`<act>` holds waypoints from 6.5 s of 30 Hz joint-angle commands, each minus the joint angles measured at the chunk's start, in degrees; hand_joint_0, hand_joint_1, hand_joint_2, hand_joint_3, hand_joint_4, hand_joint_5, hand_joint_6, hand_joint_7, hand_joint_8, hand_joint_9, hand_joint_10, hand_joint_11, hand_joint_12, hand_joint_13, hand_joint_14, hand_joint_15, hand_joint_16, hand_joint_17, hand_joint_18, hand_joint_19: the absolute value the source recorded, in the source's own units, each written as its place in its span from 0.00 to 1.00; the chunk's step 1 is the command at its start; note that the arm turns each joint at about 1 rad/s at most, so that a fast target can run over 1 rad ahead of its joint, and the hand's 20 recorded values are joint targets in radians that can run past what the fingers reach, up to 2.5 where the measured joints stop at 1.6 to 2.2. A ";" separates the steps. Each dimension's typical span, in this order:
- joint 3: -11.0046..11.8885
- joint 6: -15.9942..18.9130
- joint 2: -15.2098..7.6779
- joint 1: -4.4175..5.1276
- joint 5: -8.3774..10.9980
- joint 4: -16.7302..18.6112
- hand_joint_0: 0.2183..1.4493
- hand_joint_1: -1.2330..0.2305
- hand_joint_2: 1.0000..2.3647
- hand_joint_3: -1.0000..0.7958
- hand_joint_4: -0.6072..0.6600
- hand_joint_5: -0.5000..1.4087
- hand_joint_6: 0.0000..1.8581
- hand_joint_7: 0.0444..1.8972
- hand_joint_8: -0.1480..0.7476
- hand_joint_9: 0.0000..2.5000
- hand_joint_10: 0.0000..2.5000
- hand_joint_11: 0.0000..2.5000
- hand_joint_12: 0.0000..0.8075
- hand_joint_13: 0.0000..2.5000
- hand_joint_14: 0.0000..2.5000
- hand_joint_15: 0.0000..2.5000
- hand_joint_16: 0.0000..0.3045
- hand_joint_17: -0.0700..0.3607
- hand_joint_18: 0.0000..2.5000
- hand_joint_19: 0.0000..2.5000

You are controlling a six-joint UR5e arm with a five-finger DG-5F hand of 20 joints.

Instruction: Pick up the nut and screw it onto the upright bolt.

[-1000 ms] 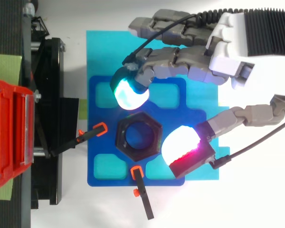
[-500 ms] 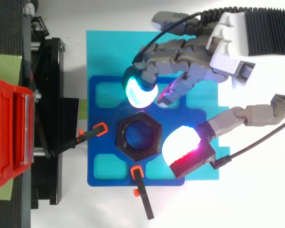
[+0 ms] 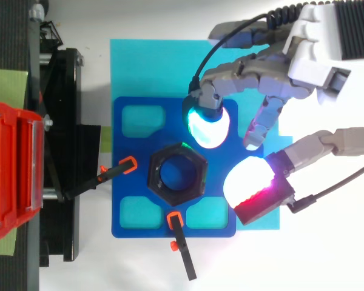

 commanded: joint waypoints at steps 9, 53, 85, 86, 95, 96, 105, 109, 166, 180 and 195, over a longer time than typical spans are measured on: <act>1.93 -0.31 0.10 -0.62 -0.06 0.20 0.19 0.51 0.00 0.28 0.63 0.19 0.27 0.36 0.46 0.29 0.00 0.00 0.40 0.06 0.00 0.00 0.12 0.35 0.00 0.00; -1.32 -0.49 -1.40 1.31 -0.06 7.75 0.16 0.52 0.00 0.28 0.65 0.18 0.27 0.37 0.46 0.09 0.00 0.00 0.45 0.00 0.00 0.00 0.16 0.42 0.00 0.00; -1.32 -0.14 -1.31 3.16 -0.33 4.06 0.18 0.51 0.00 0.28 0.68 0.21 0.27 0.43 0.48 0.19 0.00 0.00 0.43 0.00 0.00 0.00 0.15 0.40 0.00 0.00; -1.32 -0.14 -1.31 3.16 -0.33 4.06 0.19 0.51 0.00 0.28 0.68 0.21 0.27 0.44 0.48 0.19 0.00 0.00 0.43 0.00 0.00 0.00 0.15 0.39 0.00 0.00; -1.32 -0.14 -1.31 3.07 -0.42 4.06 0.19 0.49 0.00 0.28 0.70 0.22 0.27 0.46 0.49 0.23 0.00 0.00 0.43 0.04 0.00 0.00 0.14 0.39 0.00 0.00; -1.49 -0.14 -1.31 2.89 -0.42 4.06 0.19 0.50 0.00 0.28 0.70 0.22 0.27 0.46 0.49 0.23 0.00 0.00 0.43 0.04 0.00 0.00 0.14 0.39 0.00 0.00; -1.32 -0.05 -1.31 2.37 -1.29 3.98 0.19 0.50 0.00 0.28 0.71 0.23 0.27 0.49 0.50 0.27 0.00 0.00 0.43 0.07 0.00 0.00 0.14 0.38 0.00 0.00; -1.32 -0.05 -1.31 2.10 -1.65 3.45 0.19 0.50 0.00 0.28 0.71 0.24 0.27 0.51 0.50 0.29 0.00 0.00 0.43 0.09 0.00 0.00 0.14 0.38 0.00 0.00; 1.93 -1.02 1.59 0.17 -1.38 -0.16 0.21 0.51 0.00 0.28 0.66 0.21 0.27 0.42 0.49 0.45 0.00 0.05 0.45 0.28 0.00 0.02 0.14 0.39 0.17 0.04; 1.85 -0.58 -1.13 1.14 -1.47 5.82 0.19 0.51 0.00 0.28 0.62 0.19 0.27 0.34 0.47 0.32 0.00 0.00 0.47 0.17 0.00 0.00 0.17 0.43 0.06 0.03; -0.26 -0.67 -1.93 1.22 -1.65 10.30 0.15 0.53 0.00 0.28 0.55 0.15 0.27 0.29 0.42 0.10 0.00 0.00 0.47 0.00 0.00 0.00 0.19 0.46 0.00 0.00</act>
